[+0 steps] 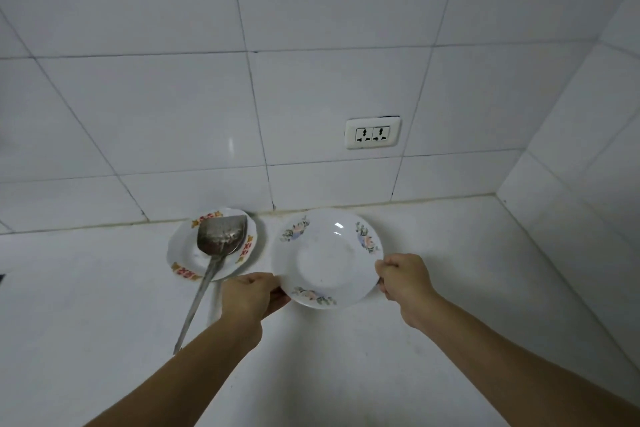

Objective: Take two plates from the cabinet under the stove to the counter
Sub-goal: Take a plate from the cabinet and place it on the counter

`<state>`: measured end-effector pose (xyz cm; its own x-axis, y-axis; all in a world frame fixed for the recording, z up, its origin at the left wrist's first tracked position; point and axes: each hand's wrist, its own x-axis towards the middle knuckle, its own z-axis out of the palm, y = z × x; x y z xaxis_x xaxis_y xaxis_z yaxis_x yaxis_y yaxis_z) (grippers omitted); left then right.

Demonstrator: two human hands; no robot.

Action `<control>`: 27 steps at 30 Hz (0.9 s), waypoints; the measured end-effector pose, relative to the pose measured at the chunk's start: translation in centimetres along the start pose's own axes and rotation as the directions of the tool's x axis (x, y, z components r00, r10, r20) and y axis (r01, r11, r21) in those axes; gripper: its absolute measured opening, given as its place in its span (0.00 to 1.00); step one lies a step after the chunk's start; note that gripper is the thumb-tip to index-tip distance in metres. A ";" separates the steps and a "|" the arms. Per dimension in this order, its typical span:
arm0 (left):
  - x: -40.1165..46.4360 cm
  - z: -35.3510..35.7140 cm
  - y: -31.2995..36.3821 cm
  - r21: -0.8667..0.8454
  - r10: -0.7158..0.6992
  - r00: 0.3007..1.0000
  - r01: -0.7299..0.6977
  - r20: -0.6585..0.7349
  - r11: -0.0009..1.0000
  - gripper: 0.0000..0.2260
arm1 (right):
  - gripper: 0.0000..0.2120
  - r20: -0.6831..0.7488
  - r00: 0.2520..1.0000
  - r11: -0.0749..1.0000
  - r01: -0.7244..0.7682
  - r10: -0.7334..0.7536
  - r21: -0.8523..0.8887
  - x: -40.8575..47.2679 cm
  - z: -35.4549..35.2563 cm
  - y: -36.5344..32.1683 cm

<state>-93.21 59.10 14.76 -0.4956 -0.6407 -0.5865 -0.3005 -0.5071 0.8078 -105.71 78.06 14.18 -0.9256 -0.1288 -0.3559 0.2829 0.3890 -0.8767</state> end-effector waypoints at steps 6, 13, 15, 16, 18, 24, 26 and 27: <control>6.2 2.0 -2.1 -0.032 0.011 0.999 -0.012 -0.040 0.999 0.10 | 0.12 0.019 1.000 0.999 -0.020 0.020 -0.037 6.5 2.9 1.7; 10.5 3.0 -2.9 -0.008 -0.023 0.998 0.022 -0.054 1.000 0.18 | 0.12 0.015 0.998 0.994 -0.056 0.057 -0.096 10.4 5.2 2.7; 11.0 3.1 -2.8 0.015 -0.020 0.999 0.020 -0.047 1.000 0.17 | 0.14 0.014 0.997 0.993 -0.073 0.075 -0.091 10.9 5.4 2.9; 11.3 3.1 -2.7 0.024 -0.020 0.999 0.021 -0.043 0.999 0.17 | 0.15 0.012 0.997 0.993 -0.081 0.083 -0.089 11.1 5.5 3.0; 11.6 3.3 -2.6 0.024 -0.030 0.998 0.031 -0.046 0.999 0.14 | 0.15 0.008 0.995 0.991 -0.094 0.095 -0.092 11.4 5.6 2.9; 12.1 4.0 -2.4 0.021 -0.046 0.998 0.047 -0.045 0.999 0.14 | 0.13 -0.008 0.996 0.987 -0.089 0.088 -0.137 12.3 5.8 2.8; 12.2 4.1 -2.5 0.026 -0.042 0.999 0.043 -0.034 0.999 0.18 | 0.11 -0.006 0.996 0.986 -0.088 0.088 -0.139 12.5 5.8 2.9; 12.3 4.1 -2.5 0.027 -0.038 0.999 0.039 -0.032 0.999 0.18 | 0.10 -0.005 0.996 0.986 -0.090 0.090 -0.137 12.6 5.8 3.0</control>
<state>-101.90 54.85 5.81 -0.4576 -0.6391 -0.6182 -0.3416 -0.5156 0.7858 -115.04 72.28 5.21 -0.8977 -0.0889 -0.4315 0.3275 0.5205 -0.7885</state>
